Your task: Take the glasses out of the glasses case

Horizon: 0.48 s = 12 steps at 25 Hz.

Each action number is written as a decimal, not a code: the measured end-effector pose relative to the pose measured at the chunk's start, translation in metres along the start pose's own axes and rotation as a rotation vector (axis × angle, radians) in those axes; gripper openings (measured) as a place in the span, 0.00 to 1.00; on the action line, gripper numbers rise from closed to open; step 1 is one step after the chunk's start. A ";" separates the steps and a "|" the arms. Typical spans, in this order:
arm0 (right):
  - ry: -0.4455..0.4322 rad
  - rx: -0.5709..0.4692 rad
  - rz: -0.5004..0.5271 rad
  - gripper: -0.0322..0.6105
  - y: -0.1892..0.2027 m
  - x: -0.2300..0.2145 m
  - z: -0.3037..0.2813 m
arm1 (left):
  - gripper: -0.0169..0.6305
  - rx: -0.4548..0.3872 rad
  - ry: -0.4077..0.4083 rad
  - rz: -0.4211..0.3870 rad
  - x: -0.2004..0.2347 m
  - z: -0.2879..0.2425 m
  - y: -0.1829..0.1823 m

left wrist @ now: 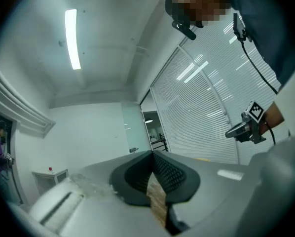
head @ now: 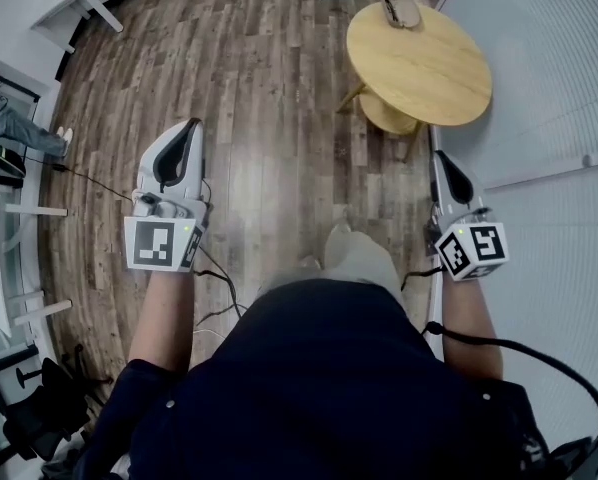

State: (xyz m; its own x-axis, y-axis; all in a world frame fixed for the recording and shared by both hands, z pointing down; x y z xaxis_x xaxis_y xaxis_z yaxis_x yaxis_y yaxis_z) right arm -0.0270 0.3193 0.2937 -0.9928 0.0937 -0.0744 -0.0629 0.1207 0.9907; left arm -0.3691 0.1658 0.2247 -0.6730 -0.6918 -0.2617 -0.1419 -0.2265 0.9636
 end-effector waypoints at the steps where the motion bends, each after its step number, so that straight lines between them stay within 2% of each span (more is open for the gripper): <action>1: 0.007 -0.008 -0.006 0.06 0.000 -0.006 -0.006 | 0.03 0.002 0.000 0.001 0.002 -0.007 0.002; 7: 0.030 -0.001 -0.030 0.06 0.002 -0.039 -0.065 | 0.03 0.020 -0.028 0.011 0.035 -0.050 0.018; 12: 0.050 -0.008 -0.017 0.06 -0.011 -0.080 -0.118 | 0.03 0.037 -0.042 0.012 0.054 -0.108 0.028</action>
State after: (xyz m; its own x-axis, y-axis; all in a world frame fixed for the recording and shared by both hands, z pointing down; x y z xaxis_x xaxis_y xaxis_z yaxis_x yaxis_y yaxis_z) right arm 0.0408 0.1938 0.3027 -0.9954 0.0421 -0.0858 -0.0805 0.1139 0.9902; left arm -0.3315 0.0481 0.2320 -0.7048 -0.6646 -0.2481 -0.1599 -0.1919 0.9683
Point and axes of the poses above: the fingertips, and each gripper's own axes: z backward along the fingers, x to its left, y out of its underside, the point moved 3 cm from there along z, backward along the fingers, and after that the axes turned 2 degrees about -y, right-handed, at the moved point
